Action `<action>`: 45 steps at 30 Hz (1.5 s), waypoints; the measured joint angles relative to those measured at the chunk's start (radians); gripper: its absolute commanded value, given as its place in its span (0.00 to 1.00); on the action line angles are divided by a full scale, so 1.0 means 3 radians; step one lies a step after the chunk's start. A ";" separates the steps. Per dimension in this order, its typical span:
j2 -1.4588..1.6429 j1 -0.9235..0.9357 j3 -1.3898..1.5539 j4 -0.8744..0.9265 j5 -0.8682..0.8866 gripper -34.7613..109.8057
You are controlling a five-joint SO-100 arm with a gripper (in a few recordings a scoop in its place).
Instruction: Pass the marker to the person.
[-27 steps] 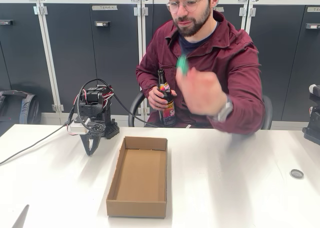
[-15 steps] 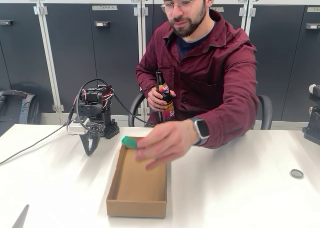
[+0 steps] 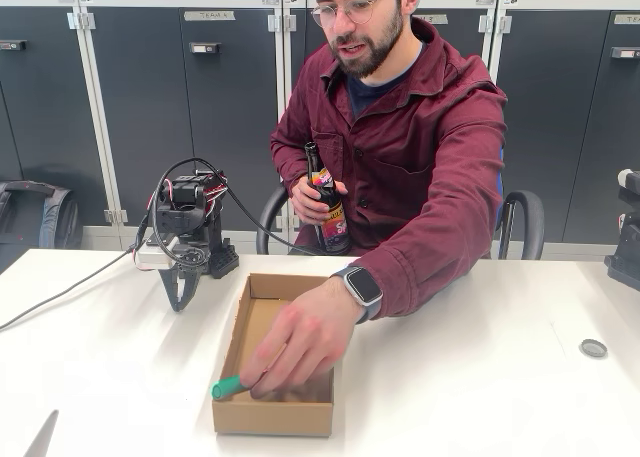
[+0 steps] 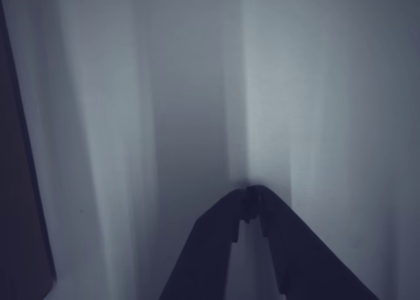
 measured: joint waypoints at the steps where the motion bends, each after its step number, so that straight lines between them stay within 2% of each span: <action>1: 0.0000 0.0000 0.0000 0.0000 0.0000 0.21; 23: -0.0020 0.0031 0.0000 0.0000 0.0000 0.21; 26: -0.0138 0.0026 0.0000 -0.0148 0.0046 0.21; 30: -0.0675 -0.0036 -0.0276 -0.0363 0.0291 0.21; 35: -0.1616 -0.0240 -0.1243 -0.0220 0.0772 0.21; 40: -0.2771 -0.0593 -0.2633 0.0148 0.1667 0.21; 45: -0.4106 -0.0670 -0.3942 0.0322 0.2603 0.21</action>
